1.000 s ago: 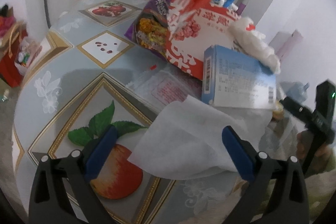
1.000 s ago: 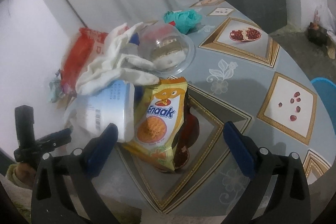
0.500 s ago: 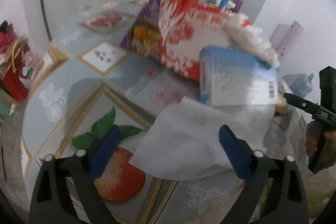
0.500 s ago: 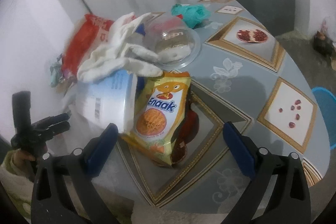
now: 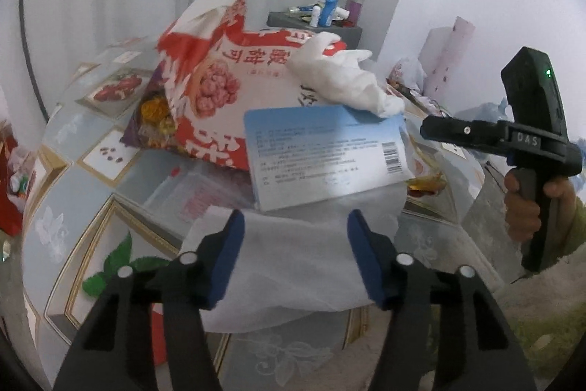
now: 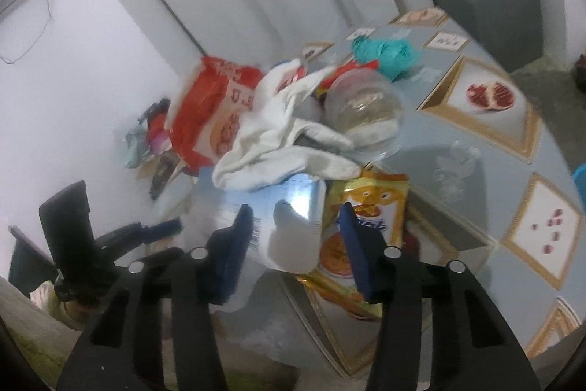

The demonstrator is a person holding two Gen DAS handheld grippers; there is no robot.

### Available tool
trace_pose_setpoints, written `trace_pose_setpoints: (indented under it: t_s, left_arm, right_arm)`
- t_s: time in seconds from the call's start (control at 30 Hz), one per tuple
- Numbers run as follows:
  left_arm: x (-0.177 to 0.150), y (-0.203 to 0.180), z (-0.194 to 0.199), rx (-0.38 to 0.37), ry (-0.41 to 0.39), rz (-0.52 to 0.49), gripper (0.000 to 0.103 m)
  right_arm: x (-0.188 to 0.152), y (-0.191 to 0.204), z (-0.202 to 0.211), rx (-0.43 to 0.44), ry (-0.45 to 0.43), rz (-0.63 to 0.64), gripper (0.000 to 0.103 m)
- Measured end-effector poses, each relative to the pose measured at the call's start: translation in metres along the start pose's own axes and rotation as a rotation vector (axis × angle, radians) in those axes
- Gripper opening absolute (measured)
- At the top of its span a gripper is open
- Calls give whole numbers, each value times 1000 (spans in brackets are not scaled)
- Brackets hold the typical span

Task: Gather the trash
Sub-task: 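Lower the right tool toward the blue-and-white medicine box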

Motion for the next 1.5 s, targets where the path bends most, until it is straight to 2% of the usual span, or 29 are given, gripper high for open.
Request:
trace_pose_setpoints:
  t_s: [0.13, 0.3, 0.37, 0.53, 0.8, 0.87, 0.9, 0.93, 0.97, 1.03, 1.13, 1.33, 1.5]
  left_arm:
    - [1, 11, 5, 21, -9, 13, 49]
    - [1, 25, 3, 28, -5, 42, 49]
    - [0, 26, 3, 31, -1, 40, 49]
    - [-1, 32, 1, 54, 9, 40, 49]
    - [1, 37, 5, 46, -2, 84, 49]
    - [0, 37, 2, 53, 4, 87, 49]
    - [0, 38, 1, 54, 8, 89, 49]
    - [-1, 38, 0, 56, 9, 91, 49]
    - [-2, 38, -2, 60, 12, 92, 49]
    - [-4, 40, -5, 75, 24, 90, 49]
    - [-8, 42, -9, 100, 41, 82, 49]
    - [-16, 41, -15, 113, 69, 83, 49]
    - [-18, 41, -17, 113, 79, 90, 49]
  right_arm:
    - [-5, 1, -12, 33, 42, -32, 39]
    - [-12, 2, -18, 67, 80, -57, 21]
    - [-12, 3, -17, 73, 84, -61, 7]
    - [-10, 5, -8, 114, 59, -85, 0]
    - [-9, -4, 24, 148, 5, -145, 0]
    - [-11, -7, 23, 129, 2, -156, 6]
    - [-12, -7, 22, 126, 7, -156, 11]
    - [-13, -5, 20, 127, 15, -155, 27]
    - [-14, -4, 19, 130, 16, -153, 49]
    - [-13, 5, 13, 160, 23, -140, 60]
    - [-15, 12, 0, 171, 59, -121, 64]
    - [-14, 13, -25, 185, 101, -139, 64]
    - [-11, 8, -24, 186, 87, -167, 41]
Point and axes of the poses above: each gripper's, at about its wrist camera, not at the fingertips, and z roughly against the way its jaws point, y to its left, x to its top, the point moved 9 cm from there along -z, roughly the way its jaws point, and after that the axes turned 2 degrees about -y, right-handed, at the moved point
